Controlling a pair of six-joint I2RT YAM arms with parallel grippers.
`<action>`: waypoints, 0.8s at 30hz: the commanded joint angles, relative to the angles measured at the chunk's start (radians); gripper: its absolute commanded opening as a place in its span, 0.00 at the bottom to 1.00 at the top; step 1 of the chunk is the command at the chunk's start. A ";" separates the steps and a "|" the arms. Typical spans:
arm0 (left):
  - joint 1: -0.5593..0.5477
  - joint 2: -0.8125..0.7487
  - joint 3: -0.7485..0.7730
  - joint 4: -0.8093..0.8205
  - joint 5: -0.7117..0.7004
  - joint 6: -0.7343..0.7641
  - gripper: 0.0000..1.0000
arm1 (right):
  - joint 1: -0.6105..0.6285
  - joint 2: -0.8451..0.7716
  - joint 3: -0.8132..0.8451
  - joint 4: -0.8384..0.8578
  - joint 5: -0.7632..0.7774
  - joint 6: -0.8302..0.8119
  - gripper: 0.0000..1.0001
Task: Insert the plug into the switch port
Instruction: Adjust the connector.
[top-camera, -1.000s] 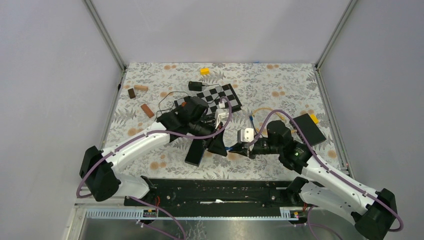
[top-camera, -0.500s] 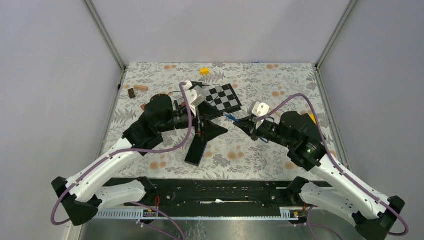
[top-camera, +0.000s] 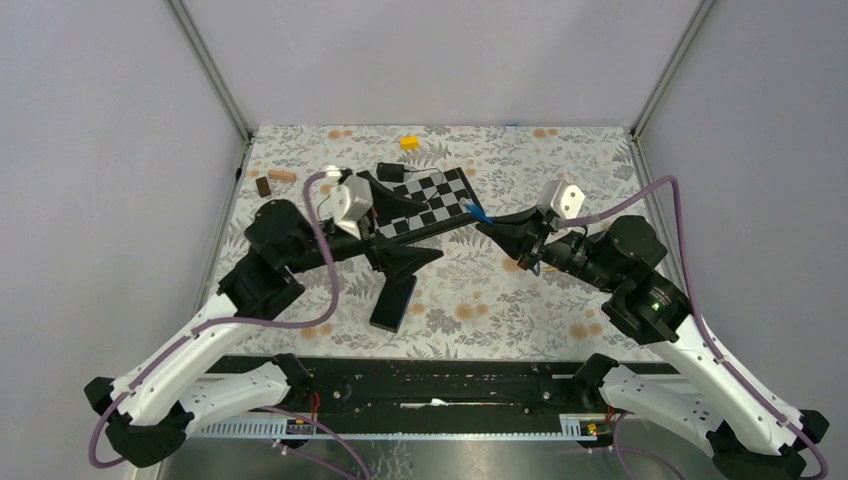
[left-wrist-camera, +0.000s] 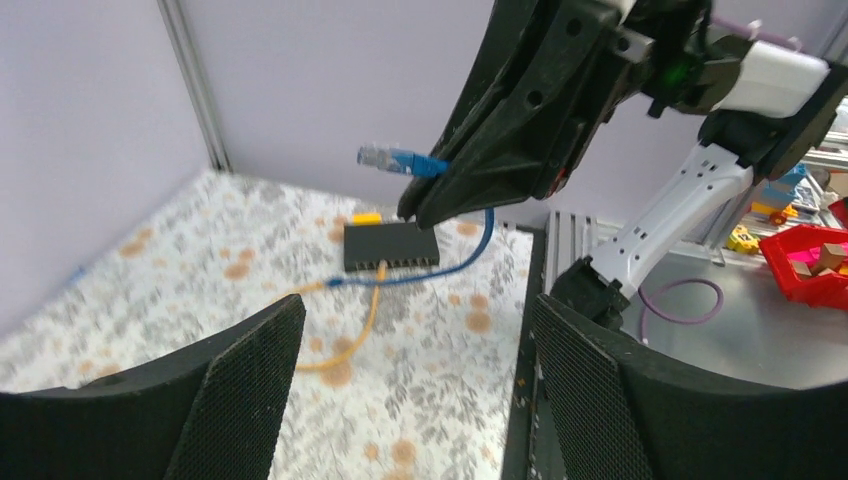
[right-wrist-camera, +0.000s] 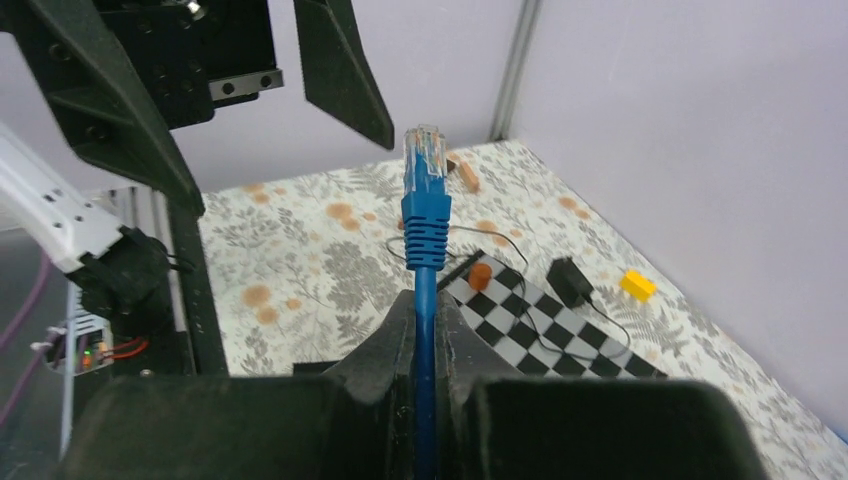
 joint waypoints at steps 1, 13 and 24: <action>-0.001 -0.080 -0.025 0.193 0.059 0.077 0.85 | -0.005 -0.009 0.068 0.020 -0.139 0.047 0.00; -0.001 -0.085 0.010 0.229 0.205 0.305 0.83 | -0.006 0.015 0.082 0.220 -0.445 0.231 0.00; -0.001 -0.045 0.060 0.244 0.313 0.350 0.77 | -0.006 0.072 0.080 0.405 -0.573 0.407 0.00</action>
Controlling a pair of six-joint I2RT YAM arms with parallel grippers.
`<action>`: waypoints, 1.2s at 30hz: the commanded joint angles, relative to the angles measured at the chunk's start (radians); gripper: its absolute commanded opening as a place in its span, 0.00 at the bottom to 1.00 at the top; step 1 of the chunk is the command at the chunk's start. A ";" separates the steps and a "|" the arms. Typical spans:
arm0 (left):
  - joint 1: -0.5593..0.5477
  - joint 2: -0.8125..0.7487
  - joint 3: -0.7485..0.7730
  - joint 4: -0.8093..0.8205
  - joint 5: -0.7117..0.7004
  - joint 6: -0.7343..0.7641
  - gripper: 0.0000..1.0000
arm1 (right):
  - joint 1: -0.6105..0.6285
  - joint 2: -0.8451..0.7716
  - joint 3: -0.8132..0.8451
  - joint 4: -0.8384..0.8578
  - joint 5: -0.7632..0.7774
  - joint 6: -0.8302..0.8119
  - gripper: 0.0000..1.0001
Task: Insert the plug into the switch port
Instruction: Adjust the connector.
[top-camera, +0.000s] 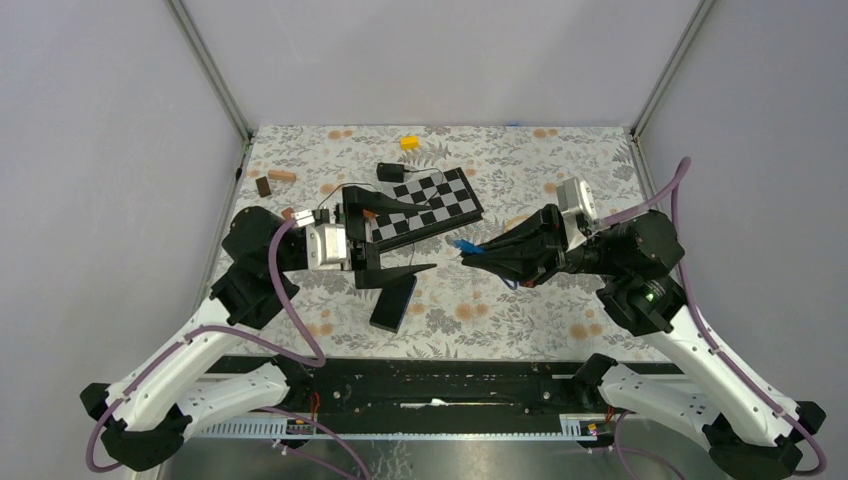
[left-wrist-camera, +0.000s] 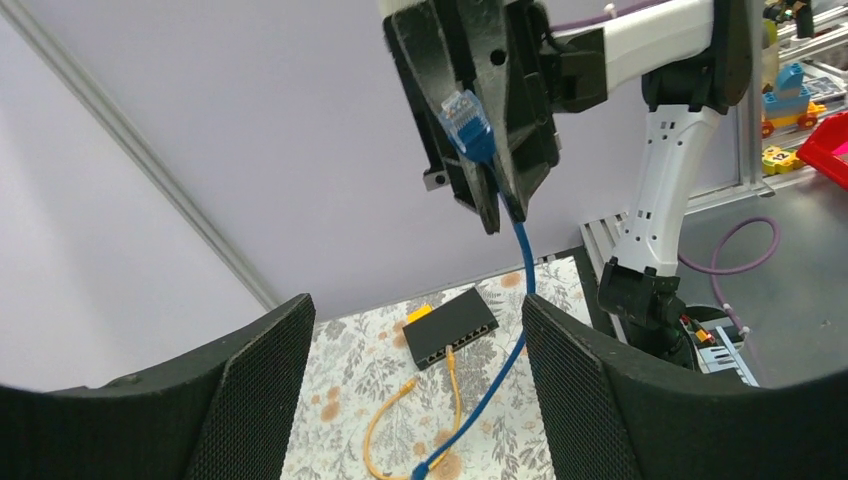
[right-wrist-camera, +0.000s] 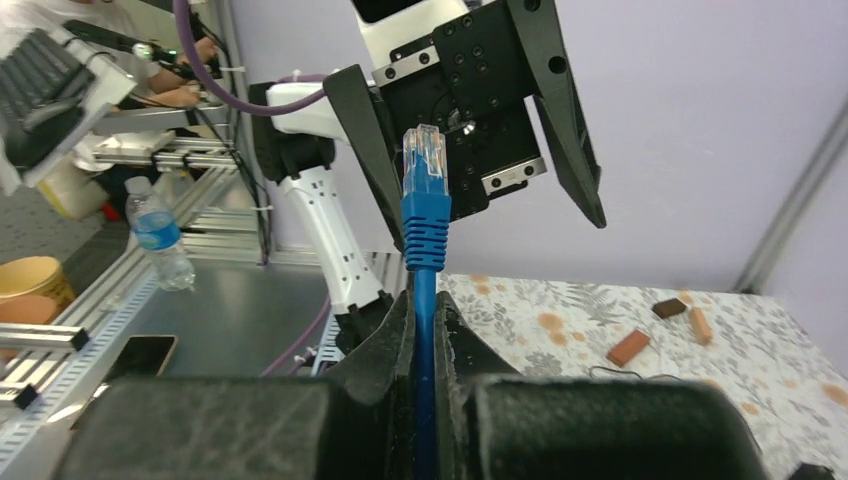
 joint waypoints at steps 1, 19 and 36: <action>0.000 -0.002 0.066 0.064 0.082 0.040 0.77 | -0.003 0.025 0.017 0.125 -0.081 0.086 0.00; -0.001 0.004 0.087 0.084 0.163 0.032 0.75 | -0.004 0.004 0.003 0.005 -0.024 -0.220 0.00; -0.001 0.025 0.095 0.066 0.126 -0.006 0.75 | -0.004 -0.001 0.174 -0.234 0.067 -0.669 0.00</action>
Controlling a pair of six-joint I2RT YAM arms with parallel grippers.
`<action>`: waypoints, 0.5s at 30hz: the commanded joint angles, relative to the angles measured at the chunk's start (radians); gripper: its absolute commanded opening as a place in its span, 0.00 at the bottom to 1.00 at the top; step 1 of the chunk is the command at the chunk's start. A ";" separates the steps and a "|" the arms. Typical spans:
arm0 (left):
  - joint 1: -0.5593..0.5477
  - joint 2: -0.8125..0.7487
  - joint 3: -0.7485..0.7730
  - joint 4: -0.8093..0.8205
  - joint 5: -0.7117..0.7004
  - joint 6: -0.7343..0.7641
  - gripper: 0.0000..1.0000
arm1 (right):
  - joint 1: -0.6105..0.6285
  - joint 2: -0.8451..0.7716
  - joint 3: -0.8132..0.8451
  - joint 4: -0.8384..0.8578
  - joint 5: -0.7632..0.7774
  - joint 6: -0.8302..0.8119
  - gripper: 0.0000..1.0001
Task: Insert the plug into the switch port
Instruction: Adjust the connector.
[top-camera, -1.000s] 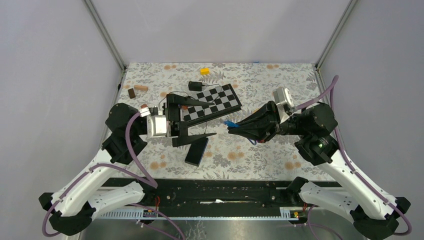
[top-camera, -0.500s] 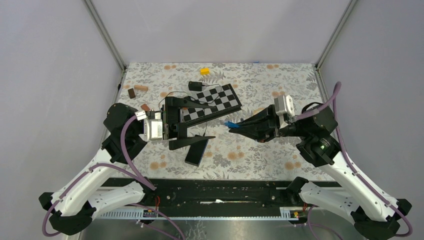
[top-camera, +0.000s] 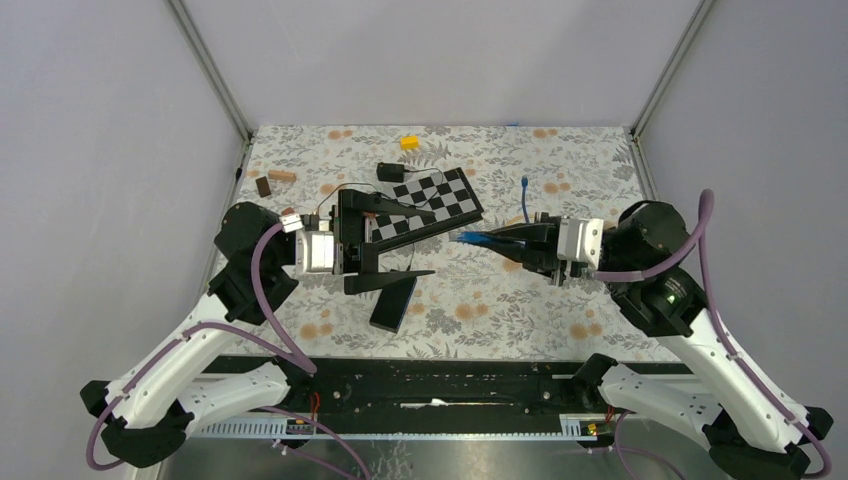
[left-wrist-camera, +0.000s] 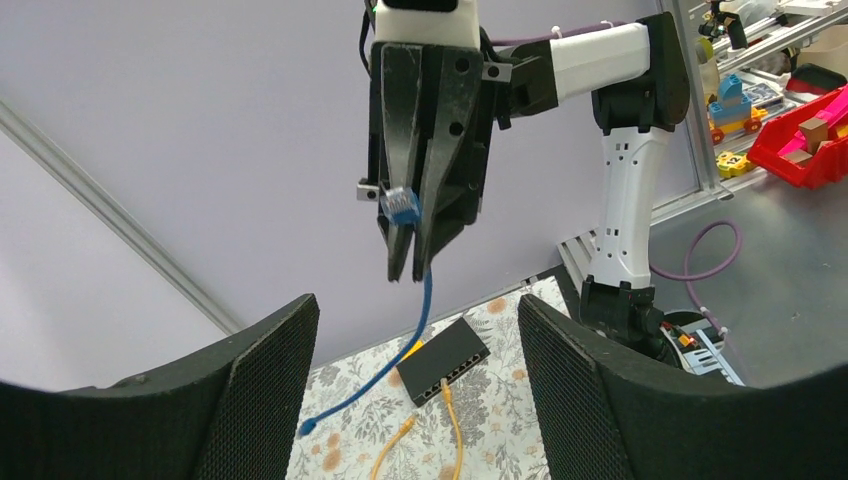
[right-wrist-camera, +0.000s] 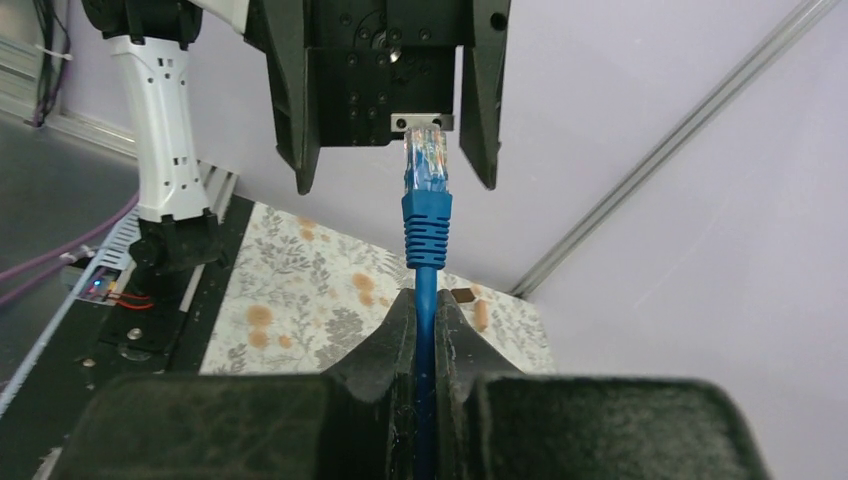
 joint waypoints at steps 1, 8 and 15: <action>-0.001 -0.004 0.035 0.021 -0.008 -0.015 0.75 | -0.004 -0.012 0.083 0.004 0.030 -0.057 0.00; -0.001 -0.005 0.017 0.041 -0.013 -0.017 0.75 | -0.005 -0.055 0.081 0.184 0.064 0.096 0.00; 0.000 -0.014 -0.026 0.097 -0.010 -0.039 0.75 | -0.005 -0.091 -0.030 0.652 0.144 0.438 0.00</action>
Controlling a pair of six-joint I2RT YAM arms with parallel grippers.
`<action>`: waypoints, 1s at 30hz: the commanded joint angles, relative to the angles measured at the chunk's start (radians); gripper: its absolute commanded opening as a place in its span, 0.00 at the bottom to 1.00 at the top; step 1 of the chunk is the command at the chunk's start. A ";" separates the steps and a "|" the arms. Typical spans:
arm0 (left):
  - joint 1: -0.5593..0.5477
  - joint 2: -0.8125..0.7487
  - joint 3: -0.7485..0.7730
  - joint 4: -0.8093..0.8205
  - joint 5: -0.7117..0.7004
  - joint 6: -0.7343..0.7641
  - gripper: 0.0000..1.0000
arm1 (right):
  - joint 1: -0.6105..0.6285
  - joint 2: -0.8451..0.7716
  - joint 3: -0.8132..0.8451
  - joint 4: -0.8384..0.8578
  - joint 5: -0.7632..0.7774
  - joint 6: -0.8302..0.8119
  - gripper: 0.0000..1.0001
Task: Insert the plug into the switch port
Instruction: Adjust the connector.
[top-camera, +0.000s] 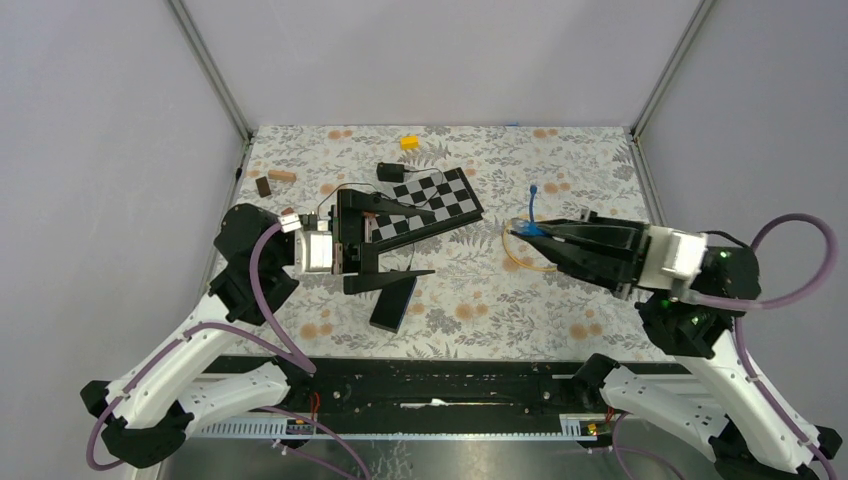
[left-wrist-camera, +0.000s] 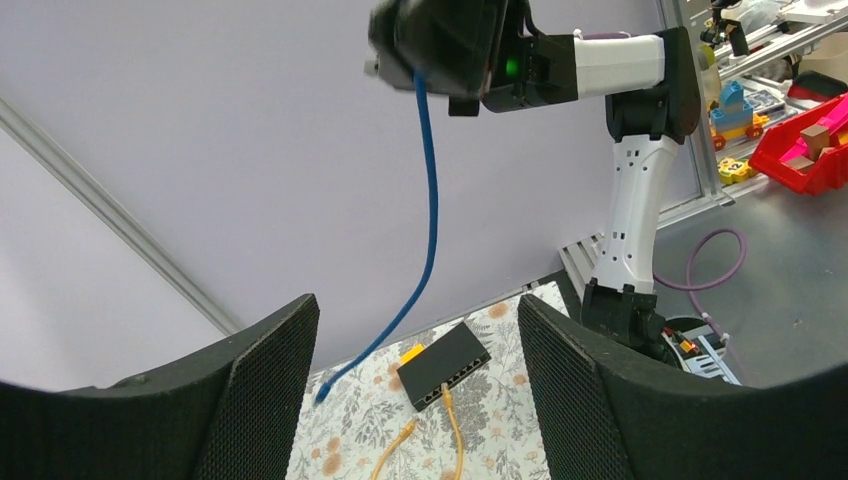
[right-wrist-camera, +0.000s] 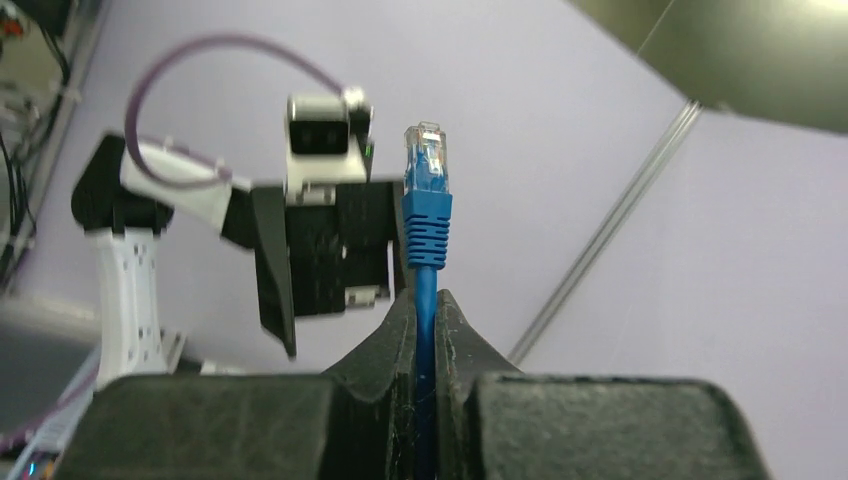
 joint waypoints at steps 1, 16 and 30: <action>0.000 -0.016 -0.032 0.093 -0.004 -0.027 0.75 | -0.004 -0.006 -0.037 0.390 0.075 0.274 0.00; 0.000 -0.049 -0.091 0.133 0.014 -0.020 0.75 | -0.004 0.057 -0.028 0.674 0.103 0.511 0.00; -0.001 -0.063 -0.090 0.129 0.027 -0.019 0.74 | -0.005 0.073 -0.005 0.639 -0.017 0.519 0.00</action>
